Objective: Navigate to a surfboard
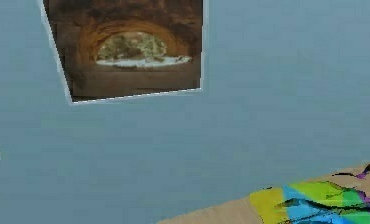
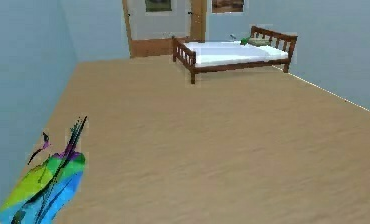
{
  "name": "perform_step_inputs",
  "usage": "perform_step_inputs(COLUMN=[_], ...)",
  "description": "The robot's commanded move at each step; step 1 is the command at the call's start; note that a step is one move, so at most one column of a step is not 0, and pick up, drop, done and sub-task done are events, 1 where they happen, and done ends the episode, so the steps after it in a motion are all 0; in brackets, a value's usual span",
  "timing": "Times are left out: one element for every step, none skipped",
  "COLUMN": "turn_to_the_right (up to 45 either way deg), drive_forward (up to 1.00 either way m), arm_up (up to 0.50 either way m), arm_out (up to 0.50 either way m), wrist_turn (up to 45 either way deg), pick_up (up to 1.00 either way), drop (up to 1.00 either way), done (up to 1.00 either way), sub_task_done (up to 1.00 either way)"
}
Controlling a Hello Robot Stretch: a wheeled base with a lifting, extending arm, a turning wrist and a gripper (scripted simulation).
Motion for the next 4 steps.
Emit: perform_step_inputs(turn_to_the_right=[0.0,45.0,9.0,0.0], drive_forward=[0.20,0.00,0.00,0.00], arm_up=[0.00,0.00,0.00,0.00], arm_out=[0.00,0.00,0.00,0.00], wrist_turn=[0.0,0.0,0.0,0.0], pick_up=[0.00,0.00,0.00,0.00], drop=[0.00,0.00,0.00,0.00], done=[0.00,0.00,0.00,1.00], sub_task_done=[0.00,0.00,0.00,0.00])
